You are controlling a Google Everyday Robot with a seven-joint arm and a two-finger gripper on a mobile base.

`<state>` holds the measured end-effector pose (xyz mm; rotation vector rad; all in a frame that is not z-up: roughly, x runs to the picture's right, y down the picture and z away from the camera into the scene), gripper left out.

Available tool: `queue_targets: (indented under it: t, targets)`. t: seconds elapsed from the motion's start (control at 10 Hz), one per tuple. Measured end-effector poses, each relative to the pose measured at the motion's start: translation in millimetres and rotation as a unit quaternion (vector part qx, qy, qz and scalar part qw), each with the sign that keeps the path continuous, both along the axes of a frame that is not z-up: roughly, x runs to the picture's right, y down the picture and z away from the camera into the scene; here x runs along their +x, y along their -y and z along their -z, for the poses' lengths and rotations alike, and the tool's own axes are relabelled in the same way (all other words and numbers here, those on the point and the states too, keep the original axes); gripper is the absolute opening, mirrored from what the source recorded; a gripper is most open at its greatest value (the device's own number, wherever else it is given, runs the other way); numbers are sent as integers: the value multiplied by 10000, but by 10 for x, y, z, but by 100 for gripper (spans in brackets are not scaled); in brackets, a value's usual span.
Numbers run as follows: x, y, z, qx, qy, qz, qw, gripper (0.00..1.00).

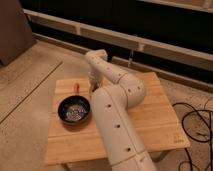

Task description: Place the eraser on the white sponge

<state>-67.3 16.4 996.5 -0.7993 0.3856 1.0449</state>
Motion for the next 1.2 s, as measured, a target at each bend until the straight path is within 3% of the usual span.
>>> queue_targets:
  t: [0.2, 0.4, 0.6, 0.7, 0.8, 1.0, 1.1, 1.2]
  targets:
    - [-6, -15, -22, -67, 65, 145, 9999, 9]
    - [-64, 96, 10, 28, 149, 289, 9995, 0]
    - [-29, 560, 199, 549, 179, 648, 9962, 0]
    - [-11, 816, 331, 873, 193, 882, 9921, 0]
    - [26, 1111, 543, 1284, 224, 1138, 9849, 0]
    - [36, 1276, 864, 1685, 313, 1342, 9760, 0]
    - [16, 1230, 993, 1752, 360, 1328, 9749, 0]
    - [-42, 1018, 1251, 1778, 484, 1235, 9751, 0]
